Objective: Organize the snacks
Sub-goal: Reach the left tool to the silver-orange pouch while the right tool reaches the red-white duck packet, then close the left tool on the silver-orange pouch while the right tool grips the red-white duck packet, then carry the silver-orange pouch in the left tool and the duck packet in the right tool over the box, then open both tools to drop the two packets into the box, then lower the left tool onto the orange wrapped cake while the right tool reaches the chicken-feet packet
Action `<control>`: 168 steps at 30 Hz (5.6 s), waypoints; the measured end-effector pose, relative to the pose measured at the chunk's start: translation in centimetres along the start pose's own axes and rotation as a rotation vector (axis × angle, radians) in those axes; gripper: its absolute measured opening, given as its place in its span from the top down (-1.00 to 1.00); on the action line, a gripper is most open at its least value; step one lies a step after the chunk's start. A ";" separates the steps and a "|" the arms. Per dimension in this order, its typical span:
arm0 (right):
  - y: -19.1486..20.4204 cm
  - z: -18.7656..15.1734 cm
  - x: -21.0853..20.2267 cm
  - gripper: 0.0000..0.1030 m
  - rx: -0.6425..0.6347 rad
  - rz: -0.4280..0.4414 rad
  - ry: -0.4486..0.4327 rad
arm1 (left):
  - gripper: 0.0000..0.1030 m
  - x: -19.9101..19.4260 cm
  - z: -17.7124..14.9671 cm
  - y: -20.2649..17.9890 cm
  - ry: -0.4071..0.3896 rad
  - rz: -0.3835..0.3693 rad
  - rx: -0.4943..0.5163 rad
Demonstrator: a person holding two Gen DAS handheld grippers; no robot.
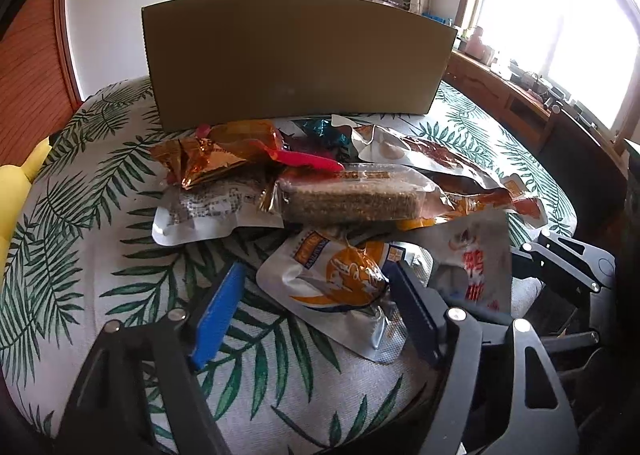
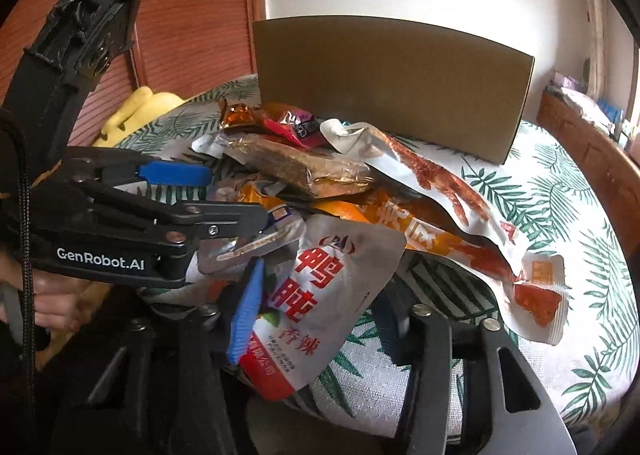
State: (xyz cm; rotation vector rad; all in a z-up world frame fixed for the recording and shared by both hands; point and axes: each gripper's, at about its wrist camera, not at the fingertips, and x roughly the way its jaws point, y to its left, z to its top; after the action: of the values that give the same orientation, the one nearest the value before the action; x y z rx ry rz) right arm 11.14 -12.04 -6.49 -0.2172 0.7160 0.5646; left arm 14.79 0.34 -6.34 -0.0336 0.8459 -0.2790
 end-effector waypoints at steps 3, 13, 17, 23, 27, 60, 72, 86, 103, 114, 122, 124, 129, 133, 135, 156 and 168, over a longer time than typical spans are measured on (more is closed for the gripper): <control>-0.2 -0.1 -0.2 0.45 -0.007 -0.011 -0.012 | -0.48 -0.2 -0.2 0.1 0.000 0.010 -0.001; -1.7 -0.6 -1.7 0.63 0.025 -0.028 -0.028 | -0.49 -0.9 -0.5 0.4 0.005 -0.024 -0.084; -1.5 -0.8 -1.8 0.63 0.015 -0.040 -0.029 | -0.49 -1.1 -0.1 0.1 -0.012 -0.032 -0.132; -1.4 -0.6 -1.8 0.62 0.017 -0.043 -0.029 | -0.49 -0.7 1.0 0.4 -0.041 0.043 -0.184; -1.4 -0.6 -1.7 0.61 0.018 -0.044 -0.031 | -0.51 0.5 0.9 0.0 0.016 0.113 -0.149; -0.9 -0.8 -2.3 0.63 -0.003 -0.059 -0.041 | 0.22 -3.2 -1.9 -1.5 -0.044 0.052 -0.052; -1.1 -0.6 -3.2 0.63 -0.005 -0.059 -0.059 | 0.21 -6.3 -0.8 -2.1 -0.129 0.031 -0.053; -2.1 2.1 -5.8 0.63 -0.034 -0.055 -0.136 | 0.20 -7.3 2.4 -2.8 -0.204 0.001 -0.022; -7.5 11.5 -5.1 0.63 -0.032 -0.052 -0.238 | 0.20 -5.7 12.9 0.5 -0.313 0.007 -0.014; -10.4 17.3 -0.6 0.63 -0.038 -0.062 -0.256 | 0.19 -1.8 18.5 4.4 -0.336 -0.001 -0.039; -12.7 18.9 1.7 0.63 0.008 -0.054 -0.235 | 0.19 1.4 20.6 6.2 -0.325 -0.019 -0.062; -13.1 19.1 2.4 0.63 0.018 -0.045 -0.220 | 0.19 2.0 20.9 6.3 -0.321 -0.021 -0.057; -13.3 19.3 3.4 0.63 0.018 -0.052 -0.194 | 0.18 3.3 21.2 6.3 -0.301 -0.020 -0.054; -12.8 19.3 3.8 0.62 0.005 -0.061 -0.181 | 0.16 4.0 21.0 6.2 -0.285 -0.014 -0.058; -12.7 19.1 4.0 0.61 0.001 -0.059 -0.173 | 0.12 4.2 21.1 6.1 -0.281 -0.007 -0.058; -11.5 15.5 -2.0 0.30 0.020 -0.042 -0.181 | -0.14 -1.4 16.7 4.1 -0.304 0.028 -0.017; -10.5 10.5 -0.6 0.16 0.054 0.007 -0.047 | -0.14 -1.3 11.1 5.4 -0.212 0.050 -0.080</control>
State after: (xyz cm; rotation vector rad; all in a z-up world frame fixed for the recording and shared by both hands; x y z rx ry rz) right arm 22.45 -17.06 1.65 -0.1510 0.6854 0.5550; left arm 23.48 5.01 1.25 -0.1142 0.6461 -0.1906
